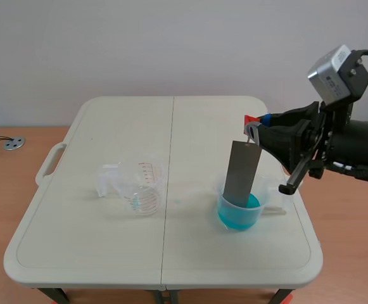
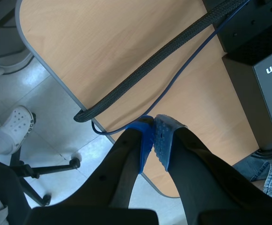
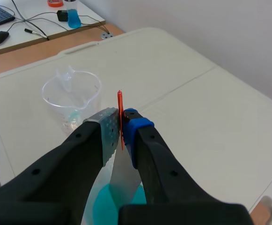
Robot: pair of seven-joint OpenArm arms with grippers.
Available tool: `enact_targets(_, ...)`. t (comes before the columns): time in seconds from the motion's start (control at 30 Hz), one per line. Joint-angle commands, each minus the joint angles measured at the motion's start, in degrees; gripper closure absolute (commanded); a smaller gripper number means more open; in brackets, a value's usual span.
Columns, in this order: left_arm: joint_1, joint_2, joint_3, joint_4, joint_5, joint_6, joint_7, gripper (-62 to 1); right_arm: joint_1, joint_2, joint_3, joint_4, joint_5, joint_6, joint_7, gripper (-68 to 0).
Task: Hold the metal plate by the orange handle, dip it into the blue solution, take it out and point at it, then put the plate back in the beaker on the left.
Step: 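Lower the plate into the blue solution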
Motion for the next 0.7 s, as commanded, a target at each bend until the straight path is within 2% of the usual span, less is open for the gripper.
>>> enact_targets(0.0, 0.72, -0.35, -0.13, 0.66, -0.13, -0.15, -0.35, -1.5, 0.66, 0.39, -0.57, 0.13, 0.11, 0.42, 1.60, -1.3)
enact_targets(0.67, 0.72, -0.35, -0.13, 0.66, -0.13, -0.15, -0.35, -1.5, 0.66, -0.17, -1.44, -3.50, -5.75, 0.42, 3.13, -1.3)
